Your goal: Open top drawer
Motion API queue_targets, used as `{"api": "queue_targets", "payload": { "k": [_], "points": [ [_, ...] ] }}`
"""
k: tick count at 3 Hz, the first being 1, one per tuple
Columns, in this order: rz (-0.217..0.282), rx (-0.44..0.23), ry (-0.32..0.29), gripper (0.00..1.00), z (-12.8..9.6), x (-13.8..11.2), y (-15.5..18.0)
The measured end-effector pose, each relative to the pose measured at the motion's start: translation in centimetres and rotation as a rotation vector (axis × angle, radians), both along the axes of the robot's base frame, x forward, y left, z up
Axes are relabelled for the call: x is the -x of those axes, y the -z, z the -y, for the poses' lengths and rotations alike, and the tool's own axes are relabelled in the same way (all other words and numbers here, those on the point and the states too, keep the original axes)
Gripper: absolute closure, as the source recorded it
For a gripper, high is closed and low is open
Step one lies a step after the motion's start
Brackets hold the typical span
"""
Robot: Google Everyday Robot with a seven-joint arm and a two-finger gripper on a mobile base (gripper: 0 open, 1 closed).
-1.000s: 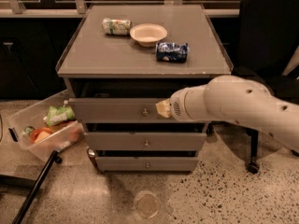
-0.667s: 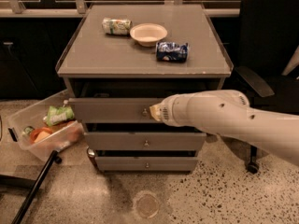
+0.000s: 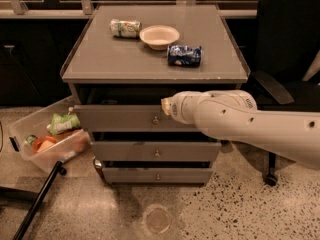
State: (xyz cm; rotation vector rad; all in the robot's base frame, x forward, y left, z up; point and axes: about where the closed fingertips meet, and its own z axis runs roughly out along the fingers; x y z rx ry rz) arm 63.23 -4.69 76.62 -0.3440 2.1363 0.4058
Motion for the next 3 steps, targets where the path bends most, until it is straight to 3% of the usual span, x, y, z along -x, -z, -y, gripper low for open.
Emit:
{"api": "queue_targets", "payload": {
  "k": [1, 3],
  "points": [
    [-0.001, 0.000, 0.000, 1.00, 0.0, 0.0, 0.0],
    [0.071, -0.074, -0.009, 1.00, -2.1, -4.2, 1.0]
  ]
}}
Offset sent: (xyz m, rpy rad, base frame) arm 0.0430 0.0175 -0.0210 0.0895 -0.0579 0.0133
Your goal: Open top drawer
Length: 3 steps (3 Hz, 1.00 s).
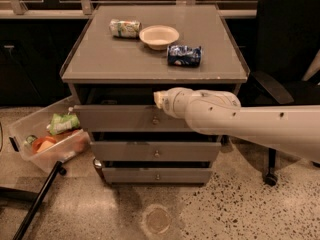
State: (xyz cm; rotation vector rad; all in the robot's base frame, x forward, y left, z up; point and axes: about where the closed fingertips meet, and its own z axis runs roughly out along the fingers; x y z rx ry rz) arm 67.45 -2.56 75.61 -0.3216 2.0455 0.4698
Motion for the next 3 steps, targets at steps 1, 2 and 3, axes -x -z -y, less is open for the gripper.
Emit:
{"api": "queue_targets", "payload": {
  "k": [1, 2, 3],
  "points": [
    [0.027, -0.016, 0.006, 1.00, -0.1, -2.5, 0.7],
    [0.036, 0.001, 0.015, 1.00, 0.1, -4.8, 2.1],
    [0.047, 0.030, 0.027, 1.00, 0.4, -6.8, 3.6]
  ]
}}
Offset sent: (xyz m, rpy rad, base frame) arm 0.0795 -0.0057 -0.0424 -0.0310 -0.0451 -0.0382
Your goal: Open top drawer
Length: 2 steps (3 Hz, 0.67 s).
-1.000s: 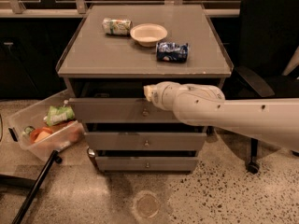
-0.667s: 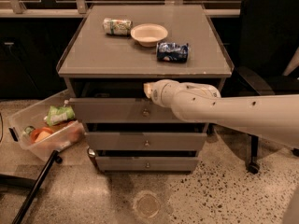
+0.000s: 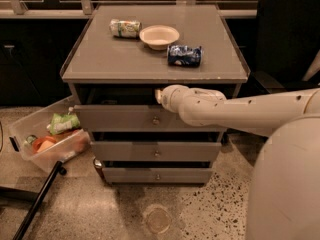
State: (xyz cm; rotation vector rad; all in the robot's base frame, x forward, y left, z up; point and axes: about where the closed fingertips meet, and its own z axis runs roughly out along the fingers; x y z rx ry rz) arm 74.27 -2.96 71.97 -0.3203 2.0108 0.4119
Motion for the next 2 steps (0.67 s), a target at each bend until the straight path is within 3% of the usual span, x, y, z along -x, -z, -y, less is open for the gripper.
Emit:
{"api": "queue_targets", "payload": {
  "k": [2],
  "points": [
    [-0.003, 0.056, 0.017, 1.00, 0.3, -2.4, 2.8]
  ]
}}
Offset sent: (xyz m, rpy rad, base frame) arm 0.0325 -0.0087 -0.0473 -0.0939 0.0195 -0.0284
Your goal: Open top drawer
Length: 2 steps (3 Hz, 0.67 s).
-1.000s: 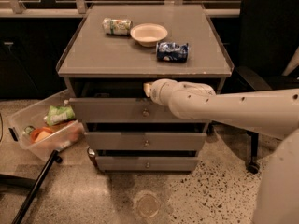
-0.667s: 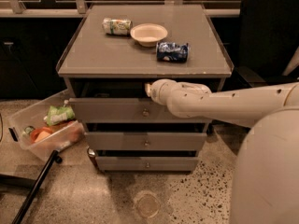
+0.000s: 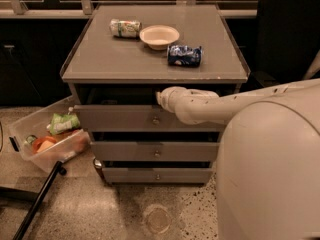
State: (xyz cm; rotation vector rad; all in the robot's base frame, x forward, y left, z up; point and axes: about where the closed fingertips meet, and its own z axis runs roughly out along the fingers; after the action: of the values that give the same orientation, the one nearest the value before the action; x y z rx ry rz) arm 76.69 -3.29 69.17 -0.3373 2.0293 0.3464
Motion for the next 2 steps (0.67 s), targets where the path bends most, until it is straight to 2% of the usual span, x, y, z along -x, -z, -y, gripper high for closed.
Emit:
{"api": "queue_targets", "payload": {
  "k": [1, 2],
  "points": [
    [-0.028, 0.040, -0.021, 1.00, 0.48, 0.46, 1.65],
    [-0.031, 0.084, -0.051, 1.00, 0.94, 1.27, 2.31]
  ]
}}
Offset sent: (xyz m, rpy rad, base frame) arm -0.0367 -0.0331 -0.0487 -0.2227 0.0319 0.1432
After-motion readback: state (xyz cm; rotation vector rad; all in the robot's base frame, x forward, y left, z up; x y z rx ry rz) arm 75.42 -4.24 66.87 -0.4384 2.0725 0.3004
